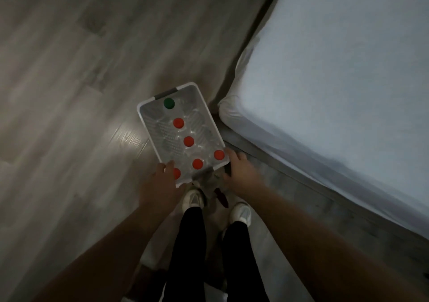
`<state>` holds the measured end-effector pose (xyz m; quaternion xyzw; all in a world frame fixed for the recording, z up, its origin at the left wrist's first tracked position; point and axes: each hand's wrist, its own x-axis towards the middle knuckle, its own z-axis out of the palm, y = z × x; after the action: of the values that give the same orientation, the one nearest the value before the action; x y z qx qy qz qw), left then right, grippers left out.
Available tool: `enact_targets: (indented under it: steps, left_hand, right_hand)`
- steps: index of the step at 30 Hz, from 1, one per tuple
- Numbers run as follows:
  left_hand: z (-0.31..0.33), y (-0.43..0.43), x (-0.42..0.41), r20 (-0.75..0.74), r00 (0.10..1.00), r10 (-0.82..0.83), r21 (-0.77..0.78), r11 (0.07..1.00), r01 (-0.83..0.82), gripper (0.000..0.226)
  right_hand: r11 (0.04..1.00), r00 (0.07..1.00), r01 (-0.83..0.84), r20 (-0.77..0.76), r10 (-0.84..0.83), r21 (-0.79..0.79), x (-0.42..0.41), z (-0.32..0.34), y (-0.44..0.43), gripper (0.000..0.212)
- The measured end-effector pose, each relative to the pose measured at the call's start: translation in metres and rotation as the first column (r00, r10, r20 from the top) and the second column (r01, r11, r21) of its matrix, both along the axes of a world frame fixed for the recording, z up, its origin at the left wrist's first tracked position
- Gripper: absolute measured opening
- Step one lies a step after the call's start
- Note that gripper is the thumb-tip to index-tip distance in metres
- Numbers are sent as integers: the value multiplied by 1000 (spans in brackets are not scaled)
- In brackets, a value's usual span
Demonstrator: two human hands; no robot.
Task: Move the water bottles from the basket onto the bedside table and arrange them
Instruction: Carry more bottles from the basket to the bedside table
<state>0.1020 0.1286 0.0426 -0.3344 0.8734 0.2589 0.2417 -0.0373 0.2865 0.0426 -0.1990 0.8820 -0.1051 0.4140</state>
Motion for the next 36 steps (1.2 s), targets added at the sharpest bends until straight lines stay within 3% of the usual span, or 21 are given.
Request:
enact_targets:
  steps: [7,18,29,36]
  left_hand:
    - [-69,-7,-12,68,996,-50,4,999,50,66]
    - [-99,-14,-20,145,978,-150,-77,984,163,56]
    - [-54,-26,-22,-25,992,-125,-83,989,123,32]
    - [19,-18,-13,-63,989,-134,-60,990,130,37]
  right_hand:
    - [997,999,-32,-31,34,64,-13,-72,-18,55]
    - [988,979,-126,-148,139,92,-22,-95,-38,38]
    - [987,972,-156,-172,161,38,-20,-48,-29,40]
    - [994,970,-112,-217,106,-17,-8,26,-12,40]
